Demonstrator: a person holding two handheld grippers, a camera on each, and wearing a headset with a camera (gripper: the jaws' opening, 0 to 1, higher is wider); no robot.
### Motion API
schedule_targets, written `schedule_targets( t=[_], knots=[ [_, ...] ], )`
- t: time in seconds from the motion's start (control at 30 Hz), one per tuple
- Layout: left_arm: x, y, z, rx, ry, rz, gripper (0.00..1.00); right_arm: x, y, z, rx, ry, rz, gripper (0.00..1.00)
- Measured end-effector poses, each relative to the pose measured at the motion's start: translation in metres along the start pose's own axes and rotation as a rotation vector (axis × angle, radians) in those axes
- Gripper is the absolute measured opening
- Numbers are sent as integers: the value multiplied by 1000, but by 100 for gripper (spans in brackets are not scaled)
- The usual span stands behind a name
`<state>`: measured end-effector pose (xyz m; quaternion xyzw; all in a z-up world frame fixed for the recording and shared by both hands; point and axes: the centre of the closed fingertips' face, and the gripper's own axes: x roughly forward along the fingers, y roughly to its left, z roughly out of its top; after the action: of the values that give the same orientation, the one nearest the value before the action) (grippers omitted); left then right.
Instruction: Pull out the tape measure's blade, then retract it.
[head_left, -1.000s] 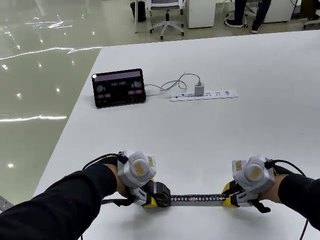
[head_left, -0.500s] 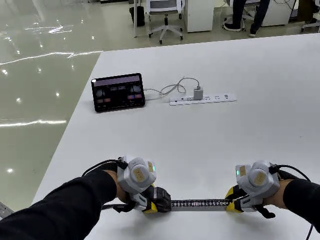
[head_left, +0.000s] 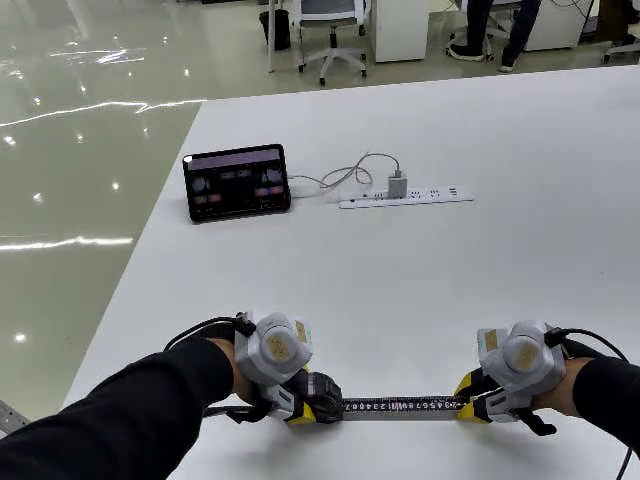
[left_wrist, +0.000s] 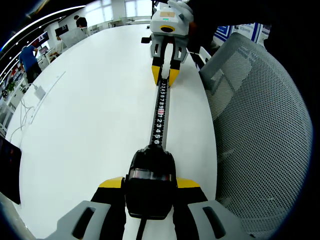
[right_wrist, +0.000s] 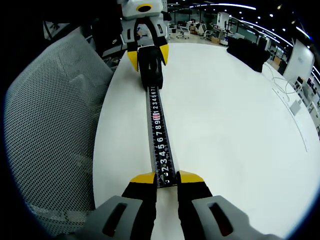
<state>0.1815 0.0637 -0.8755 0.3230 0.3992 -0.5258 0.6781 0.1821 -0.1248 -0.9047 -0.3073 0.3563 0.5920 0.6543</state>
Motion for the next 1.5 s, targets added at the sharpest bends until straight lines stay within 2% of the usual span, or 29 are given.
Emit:
schedule_targets(
  t=[0.17, 0.57, 1.5],
  knots=[
    [0, 0, 0, -8, -10, 0, 32, -1, 0, -1, 0, 8, -3, 10],
    [0, -1, 1, 4, -3, 2, 32, -5, 0, -7, 8, 8, -4, 10],
    [0, -1, 1, -14, -8, 6, 32, -12, -4, -19, 25, 5, -10, 10]
  ],
)
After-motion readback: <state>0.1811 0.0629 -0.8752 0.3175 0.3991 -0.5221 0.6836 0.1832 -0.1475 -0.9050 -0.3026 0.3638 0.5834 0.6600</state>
